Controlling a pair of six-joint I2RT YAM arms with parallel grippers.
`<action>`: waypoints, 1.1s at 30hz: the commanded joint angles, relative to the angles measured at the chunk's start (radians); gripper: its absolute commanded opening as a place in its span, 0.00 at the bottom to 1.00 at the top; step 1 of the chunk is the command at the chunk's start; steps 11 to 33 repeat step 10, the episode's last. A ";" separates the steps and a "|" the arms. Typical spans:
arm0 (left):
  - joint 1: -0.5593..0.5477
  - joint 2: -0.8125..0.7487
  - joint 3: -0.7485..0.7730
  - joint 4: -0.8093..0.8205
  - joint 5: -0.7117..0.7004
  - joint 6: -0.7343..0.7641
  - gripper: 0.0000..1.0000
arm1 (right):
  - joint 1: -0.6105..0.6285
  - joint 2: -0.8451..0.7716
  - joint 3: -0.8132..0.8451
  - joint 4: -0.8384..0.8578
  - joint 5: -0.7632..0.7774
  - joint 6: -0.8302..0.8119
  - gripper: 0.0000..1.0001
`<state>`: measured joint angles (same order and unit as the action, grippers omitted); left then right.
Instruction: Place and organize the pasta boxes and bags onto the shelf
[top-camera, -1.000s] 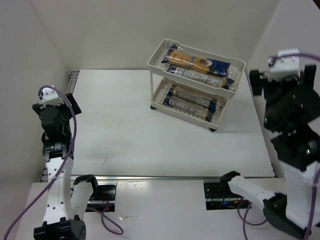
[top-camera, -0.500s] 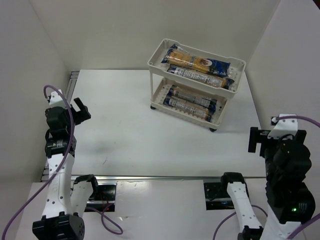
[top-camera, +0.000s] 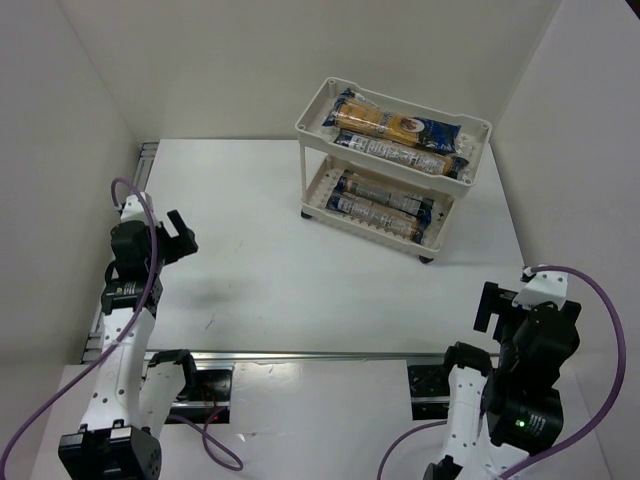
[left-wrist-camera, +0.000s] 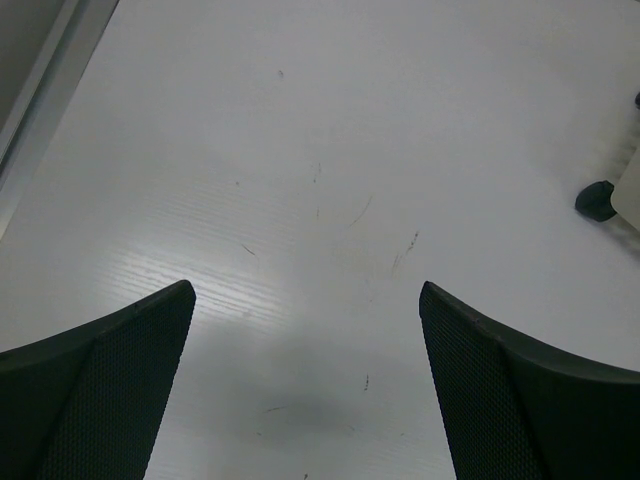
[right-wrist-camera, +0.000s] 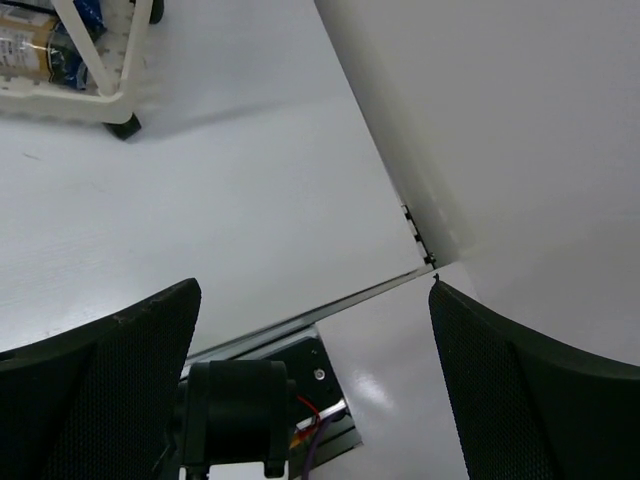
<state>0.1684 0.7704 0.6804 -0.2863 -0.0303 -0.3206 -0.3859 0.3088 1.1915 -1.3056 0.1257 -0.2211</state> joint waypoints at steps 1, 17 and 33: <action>-0.003 -0.005 -0.016 0.036 0.027 -0.021 1.00 | -0.060 -0.019 0.000 0.006 -0.055 -0.010 1.00; -0.012 -0.014 -0.016 0.036 0.027 -0.021 1.00 | -0.166 -0.040 -0.009 0.006 -0.086 -0.044 1.00; -0.012 -0.014 -0.016 0.036 0.027 -0.021 1.00 | -0.166 -0.040 -0.009 0.006 -0.086 -0.044 1.00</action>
